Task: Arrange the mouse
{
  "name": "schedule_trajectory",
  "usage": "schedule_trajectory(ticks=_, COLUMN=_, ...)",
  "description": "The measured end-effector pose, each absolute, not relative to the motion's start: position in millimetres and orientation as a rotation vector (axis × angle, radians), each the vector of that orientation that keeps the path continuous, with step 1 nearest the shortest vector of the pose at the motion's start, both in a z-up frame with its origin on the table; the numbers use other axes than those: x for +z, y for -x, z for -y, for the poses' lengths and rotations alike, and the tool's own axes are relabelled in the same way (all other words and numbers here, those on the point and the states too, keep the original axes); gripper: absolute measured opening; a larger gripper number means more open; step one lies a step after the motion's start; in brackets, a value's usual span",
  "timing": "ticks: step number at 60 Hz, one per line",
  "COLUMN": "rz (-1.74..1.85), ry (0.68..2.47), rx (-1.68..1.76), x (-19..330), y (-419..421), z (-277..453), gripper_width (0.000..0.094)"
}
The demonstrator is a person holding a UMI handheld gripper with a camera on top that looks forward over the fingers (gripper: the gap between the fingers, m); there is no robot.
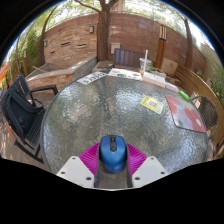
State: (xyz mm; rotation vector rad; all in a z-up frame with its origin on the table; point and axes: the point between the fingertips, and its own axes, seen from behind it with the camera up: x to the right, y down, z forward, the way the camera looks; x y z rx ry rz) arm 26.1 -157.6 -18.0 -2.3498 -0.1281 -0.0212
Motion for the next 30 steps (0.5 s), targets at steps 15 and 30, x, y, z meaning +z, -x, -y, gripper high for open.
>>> schedule_trajectory(ticks=15, rz=0.137, ry=2.140, rx=0.098, x=109.3, y=-1.9, z=119.9, gripper_width=0.0354)
schedule_trajectory(ticks=30, rz=0.053, ry=1.851, rx=0.142, x=281.7, y=-106.2, z=38.1, gripper_width=0.0352)
